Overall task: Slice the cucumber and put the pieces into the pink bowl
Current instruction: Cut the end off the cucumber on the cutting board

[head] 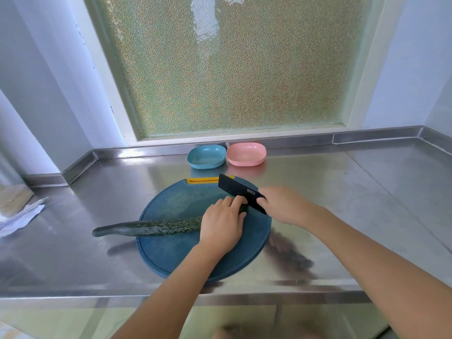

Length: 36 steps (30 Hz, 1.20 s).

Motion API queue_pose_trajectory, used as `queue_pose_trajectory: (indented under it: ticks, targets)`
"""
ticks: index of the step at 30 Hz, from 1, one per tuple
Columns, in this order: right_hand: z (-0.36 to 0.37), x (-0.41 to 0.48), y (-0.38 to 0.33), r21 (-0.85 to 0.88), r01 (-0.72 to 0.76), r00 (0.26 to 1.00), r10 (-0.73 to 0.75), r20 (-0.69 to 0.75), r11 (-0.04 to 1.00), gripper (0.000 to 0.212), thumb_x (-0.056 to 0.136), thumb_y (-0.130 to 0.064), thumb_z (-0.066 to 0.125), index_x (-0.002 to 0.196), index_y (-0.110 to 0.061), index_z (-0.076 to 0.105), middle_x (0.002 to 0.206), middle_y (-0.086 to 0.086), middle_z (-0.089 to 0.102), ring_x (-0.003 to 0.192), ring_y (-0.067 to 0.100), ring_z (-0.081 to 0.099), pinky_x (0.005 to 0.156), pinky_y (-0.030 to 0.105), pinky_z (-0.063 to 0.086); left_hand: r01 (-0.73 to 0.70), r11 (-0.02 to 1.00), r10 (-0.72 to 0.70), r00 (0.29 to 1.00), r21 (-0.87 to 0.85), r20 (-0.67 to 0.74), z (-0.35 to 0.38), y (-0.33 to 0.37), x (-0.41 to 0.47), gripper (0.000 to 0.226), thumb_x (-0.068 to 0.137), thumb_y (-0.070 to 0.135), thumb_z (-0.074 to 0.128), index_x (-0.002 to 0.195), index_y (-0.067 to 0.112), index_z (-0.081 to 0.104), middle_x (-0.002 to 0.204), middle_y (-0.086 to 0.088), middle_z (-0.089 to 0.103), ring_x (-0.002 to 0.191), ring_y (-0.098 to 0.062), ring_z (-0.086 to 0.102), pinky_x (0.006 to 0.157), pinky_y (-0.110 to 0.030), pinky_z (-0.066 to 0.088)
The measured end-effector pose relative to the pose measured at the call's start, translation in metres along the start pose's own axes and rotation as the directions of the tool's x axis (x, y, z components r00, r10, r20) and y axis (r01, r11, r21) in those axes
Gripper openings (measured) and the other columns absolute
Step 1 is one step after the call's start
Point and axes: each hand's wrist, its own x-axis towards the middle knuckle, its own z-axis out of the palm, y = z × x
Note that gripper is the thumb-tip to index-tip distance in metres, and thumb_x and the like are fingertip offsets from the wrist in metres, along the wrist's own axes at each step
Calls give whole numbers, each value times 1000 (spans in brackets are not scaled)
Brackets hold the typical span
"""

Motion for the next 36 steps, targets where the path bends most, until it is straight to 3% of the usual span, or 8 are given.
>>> queue_pose_trajectory:
  ticks: [2, 5, 10, 14, 17, 24, 30, 36]
  targets:
    - [4, 3, -1, -16, 1, 1000, 0, 24, 1000, 34, 100, -21, 36, 67, -16, 29, 67, -1, 38, 73, 25, 42, 54, 32, 26, -3, 1000, 3, 1000, -1, -11, 2, -1, 0, 21, 85, 29, 54, 105, 24, 58, 82, 4, 60, 70, -19, 57, 56, -29, 40]
    - [11, 5, 0, 35, -17, 999, 16, 28, 999, 34, 100, -21, 36, 67, -16, 28, 68, 0, 38, 72, 25, 42, 49, 28, 23, -11, 1000, 10, 1000, -8, -21, 3, -1, 0, 21, 84, 28, 57, 105, 24, 58, 82, 4, 61, 69, -19, 57, 55, -29, 39]
    - [17, 4, 2, 106, -61, 998, 61, 2, 992, 33, 99, -19, 38, 68, -13, 29, 66, 3, 40, 57, 17, 34, 48, 27, 21, -13, 1000, 13, 999, -1, -38, 4, -2, 0, 22, 81, 27, 63, 102, 24, 59, 79, 4, 60, 66, -18, 57, 54, -26, 36]
    - [8, 2, 0, 94, -68, 997, 64, 46, 993, 25, 100, -21, 36, 79, -9, 40, 69, 1, 39, 65, 19, 40, 45, 23, 25, 2, 1000, -2, 1000, -13, -5, 0, 1, 0, 22, 85, 28, 60, 107, 24, 59, 84, 2, 62, 72, -20, 59, 58, -29, 40]
    - [1, 0, -2, 66, -62, 997, 59, 54, 996, 31, 100, -22, 36, 71, -14, 35, 69, 0, 39, 58, 13, 37, 45, 22, 26, 10, 1000, -10, 1000, -23, 22, -3, 2, 1, 22, 88, 28, 56, 109, 23, 58, 88, 1, 63, 77, -21, 59, 61, -30, 40]
    - [-9, -4, -4, 111, -89, 994, 81, 72, 990, 21, 99, -23, 35, 83, -12, 45, 73, 4, 46, 56, 19, 47, 45, 30, 45, 16, 999, -14, 999, -48, 48, -7, 3, 0, 25, 93, 30, 49, 117, 24, 54, 98, 0, 62, 87, -21, 58, 69, -31, 41]
    - [-11, -6, -6, 129, -122, 988, 108, 115, 984, 27, 99, -20, 34, 72, -17, 37, 67, 6, 45, 43, 21, 45, 42, 27, 34, 18, 998, -14, 998, -52, 62, -8, 4, 0, 26, 94, 31, 47, 119, 24, 53, 100, 1, 61, 90, -21, 57, 71, -30, 40]
    - [-11, -2, -6, 160, -159, 980, 135, 149, 974, 21, 99, -18, 34, 80, -13, 42, 67, 7, 48, 43, 21, 46, 42, 25, 35, 19, 999, -16, 998, -48, 64, -6, 3, 0, 27, 94, 31, 46, 120, 24, 52, 101, 0, 60, 90, -21, 56, 70, -29, 38]
